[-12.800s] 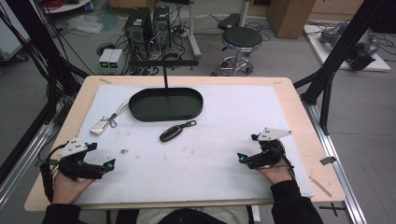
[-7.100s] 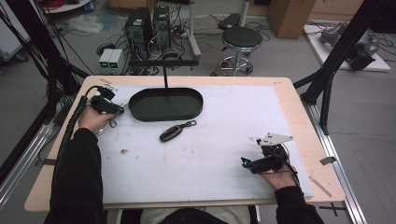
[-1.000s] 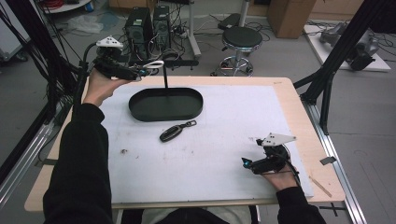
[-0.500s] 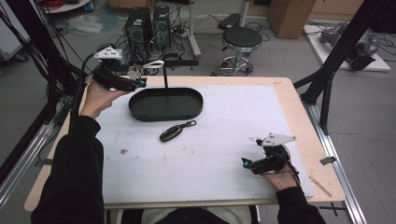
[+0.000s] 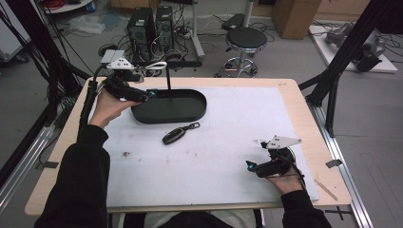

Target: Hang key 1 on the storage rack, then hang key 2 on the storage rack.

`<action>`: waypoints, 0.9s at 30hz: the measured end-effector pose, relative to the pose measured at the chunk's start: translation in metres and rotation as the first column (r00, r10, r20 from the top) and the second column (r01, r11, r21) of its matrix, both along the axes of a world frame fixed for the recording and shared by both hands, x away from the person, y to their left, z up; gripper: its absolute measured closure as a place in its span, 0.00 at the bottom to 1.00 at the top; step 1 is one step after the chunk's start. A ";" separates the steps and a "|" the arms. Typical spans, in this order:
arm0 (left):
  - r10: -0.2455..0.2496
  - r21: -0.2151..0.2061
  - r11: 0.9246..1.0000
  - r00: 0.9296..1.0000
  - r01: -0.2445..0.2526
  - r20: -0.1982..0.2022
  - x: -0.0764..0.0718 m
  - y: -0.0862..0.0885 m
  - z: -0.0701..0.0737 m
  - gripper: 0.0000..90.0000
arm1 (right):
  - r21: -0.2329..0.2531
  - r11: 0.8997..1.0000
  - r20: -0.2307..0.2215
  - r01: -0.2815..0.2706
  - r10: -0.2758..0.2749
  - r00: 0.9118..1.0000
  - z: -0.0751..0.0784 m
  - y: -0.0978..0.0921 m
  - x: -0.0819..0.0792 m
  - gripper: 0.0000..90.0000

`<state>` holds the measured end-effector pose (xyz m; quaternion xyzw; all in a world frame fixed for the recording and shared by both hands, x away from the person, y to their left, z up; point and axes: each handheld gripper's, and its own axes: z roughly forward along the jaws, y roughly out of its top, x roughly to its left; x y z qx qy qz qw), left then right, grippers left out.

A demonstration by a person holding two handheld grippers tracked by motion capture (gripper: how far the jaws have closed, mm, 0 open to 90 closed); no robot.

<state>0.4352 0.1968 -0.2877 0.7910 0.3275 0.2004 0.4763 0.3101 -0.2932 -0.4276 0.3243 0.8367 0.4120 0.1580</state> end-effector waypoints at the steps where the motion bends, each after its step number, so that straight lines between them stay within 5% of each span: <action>1: -0.005 0.000 1.000 1.000 0.005 -0.005 -0.001 -0.002 -0.003 0.09 | -0.001 1.000 0.002 0.000 0.000 1.000 0.000 0.000 0.000 0.03; 27: -0.120 0.096 0.987 0.989 0.128 -0.088 -0.004 -0.062 -0.043 0.09 | -0.004 1.000 -0.002 0.000 0.000 1.000 -0.001 0.000 0.001 0.03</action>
